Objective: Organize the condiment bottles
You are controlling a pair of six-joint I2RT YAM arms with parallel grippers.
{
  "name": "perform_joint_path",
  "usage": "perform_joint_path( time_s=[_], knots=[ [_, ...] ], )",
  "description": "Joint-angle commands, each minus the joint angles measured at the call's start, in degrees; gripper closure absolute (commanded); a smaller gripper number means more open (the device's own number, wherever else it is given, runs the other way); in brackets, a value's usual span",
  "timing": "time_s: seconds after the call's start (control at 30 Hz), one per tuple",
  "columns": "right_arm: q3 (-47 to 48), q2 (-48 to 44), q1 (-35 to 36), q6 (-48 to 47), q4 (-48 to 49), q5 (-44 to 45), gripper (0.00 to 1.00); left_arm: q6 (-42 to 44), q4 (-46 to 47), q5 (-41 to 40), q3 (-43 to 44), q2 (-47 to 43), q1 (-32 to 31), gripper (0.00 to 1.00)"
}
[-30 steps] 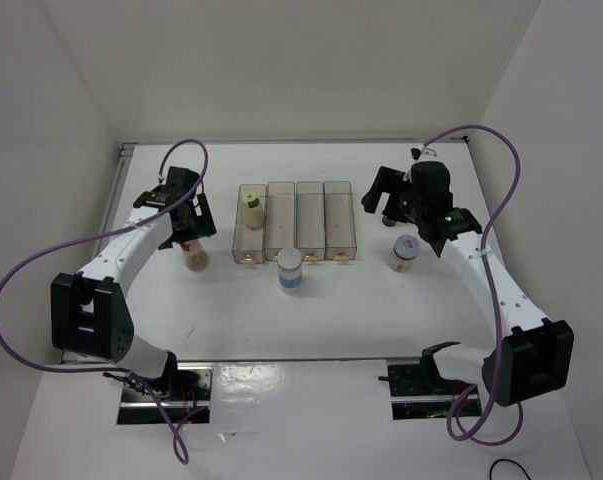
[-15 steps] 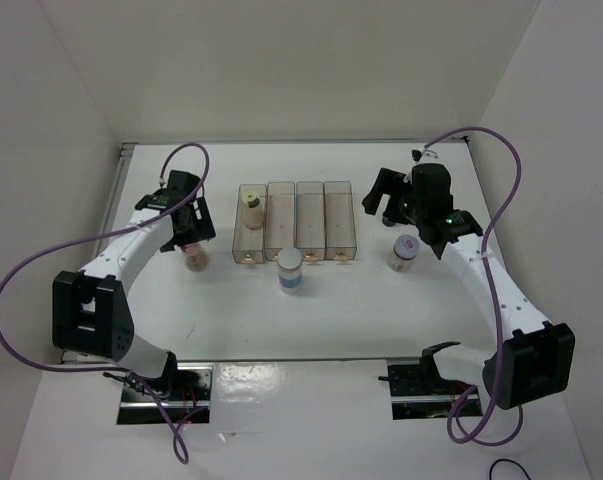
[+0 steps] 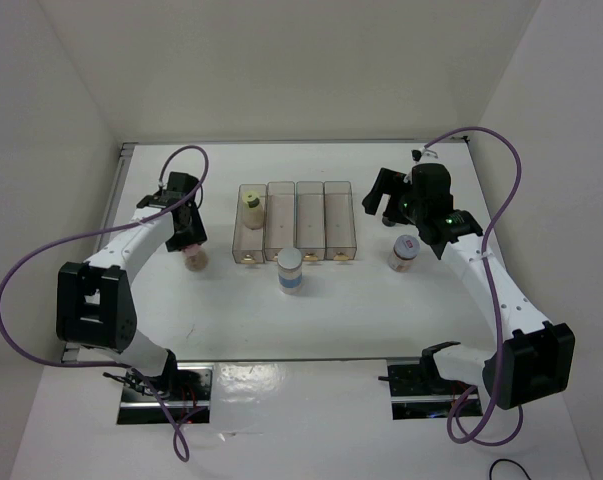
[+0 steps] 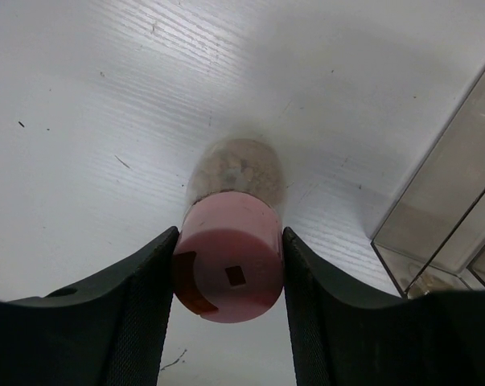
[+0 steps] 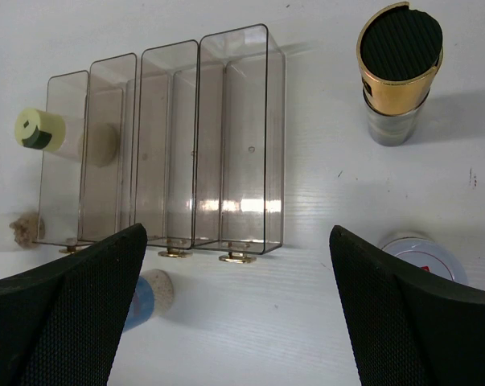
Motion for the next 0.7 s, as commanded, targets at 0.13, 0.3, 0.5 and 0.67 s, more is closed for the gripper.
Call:
perform_joint_path(
  time_s=[0.13, 0.3, 0.5, 0.67],
  knots=[
    [0.3, -1.9, 0.3, 0.1, 2.2, 1.2, 0.02, 0.0, -2.1, 2.5, 3.2, -2.0, -0.3, 0.63],
    [0.8, -1.9, 0.3, 0.1, 1.7, 2.4, 0.02, 4.8, -7.8, 3.7, 10.2, -6.0, -3.3, 0.65],
    [0.8, -1.3, 0.3, 0.1, 1.7, 2.4, 0.02, 7.3, -10.9, 7.8, 21.3, -7.6, -5.9, 0.65],
    [2.8, -0.2, 0.3, 0.1, 1.1, 4.9, 0.02, 6.7, -8.1, 12.3, 22.0, -7.6, -8.0, 0.65]
  ],
)
